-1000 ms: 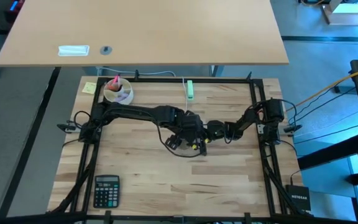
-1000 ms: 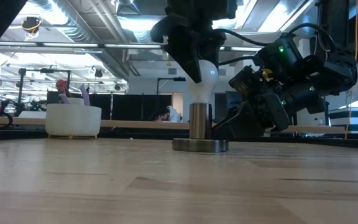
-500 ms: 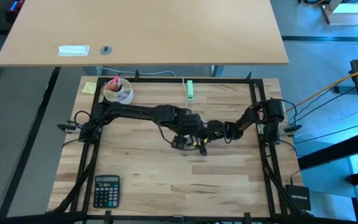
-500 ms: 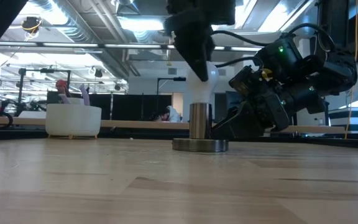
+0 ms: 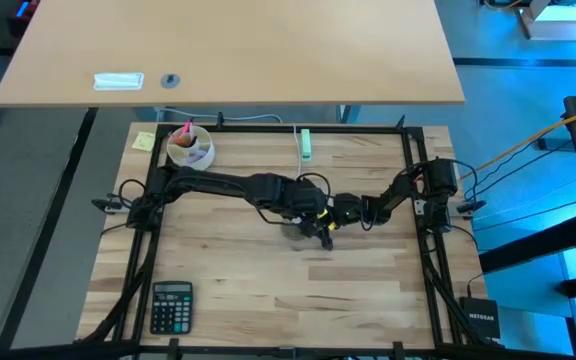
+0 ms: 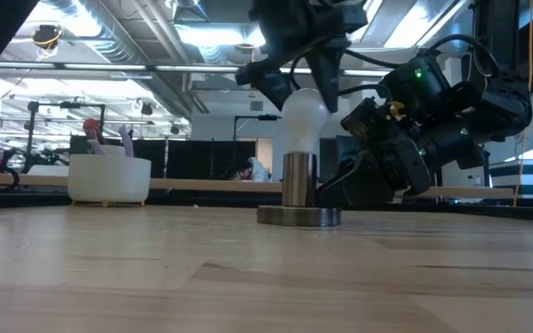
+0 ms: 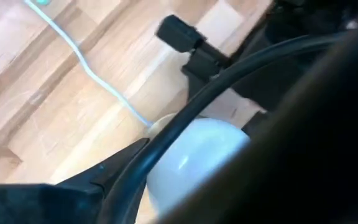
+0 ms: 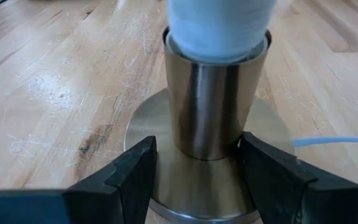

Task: Screw lightbulb
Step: Remove the lightbulb from the lamp

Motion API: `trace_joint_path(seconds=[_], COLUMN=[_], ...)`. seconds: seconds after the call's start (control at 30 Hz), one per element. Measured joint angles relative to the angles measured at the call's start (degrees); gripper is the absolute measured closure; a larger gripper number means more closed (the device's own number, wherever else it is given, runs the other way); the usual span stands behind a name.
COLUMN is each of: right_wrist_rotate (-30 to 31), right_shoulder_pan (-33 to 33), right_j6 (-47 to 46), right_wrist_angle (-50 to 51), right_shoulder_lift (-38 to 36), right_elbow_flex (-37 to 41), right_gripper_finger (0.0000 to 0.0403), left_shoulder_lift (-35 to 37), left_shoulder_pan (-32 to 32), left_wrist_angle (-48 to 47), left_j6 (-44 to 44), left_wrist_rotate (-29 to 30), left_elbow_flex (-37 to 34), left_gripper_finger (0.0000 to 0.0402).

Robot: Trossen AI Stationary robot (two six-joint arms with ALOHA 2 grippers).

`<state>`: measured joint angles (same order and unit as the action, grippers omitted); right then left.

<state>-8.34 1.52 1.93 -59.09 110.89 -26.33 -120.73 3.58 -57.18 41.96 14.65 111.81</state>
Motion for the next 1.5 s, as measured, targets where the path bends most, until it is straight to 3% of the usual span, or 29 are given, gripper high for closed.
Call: trace_joint_path(seconds=[0.23, 0.43, 0.77, 0.97, 1.27, 1.5], right_wrist_rotate=[0.20, 0.18, 0.17, 0.15, 0.14, -0.30], right_shoulder_pan=[-0.04, -0.04, -0.04, -0.02, 0.02, 0.02], right_j6=[-0.01, -0.12, -0.13, -0.13, -0.09, -0.13], right_wrist_angle=[-0.02, 0.00, -0.01, 0.00, -0.02, -0.01], right_shoulder_lift=[0.00, 0.00, 0.00, 0.00, 0.00, 0.00], right_elbow_flex=[-0.04, -0.04, -0.02, -0.02, 0.00, 0.00], right_gripper_finger=[0.0176, 0.0176, 0.0176, 0.0176, 0.0176, 0.0176], left_shoulder_lift=[-0.13, 1.50, 2.14, 1.27, 0.59, 0.50], left_shoulder_pan=[0.19, 0.19, 0.00, -0.03, -0.02, -3.39], left_wrist_angle=[0.00, -1.07, -7.99, -7.23, -6.98, -12.87], left_j6=[-1.04, -10.10, -49.57, -65.77, -75.51, -69.43], left_wrist_rotate=[-0.09, -1.18, -1.40, -3.21, -5.29, -5.47], left_elbow_flex=[0.00, 1.27, 4.79, 4.76, 3.59, 3.00], left_gripper_finger=[0.0080, 0.0065, 0.0064, 0.0064, 0.0064, 0.0064])
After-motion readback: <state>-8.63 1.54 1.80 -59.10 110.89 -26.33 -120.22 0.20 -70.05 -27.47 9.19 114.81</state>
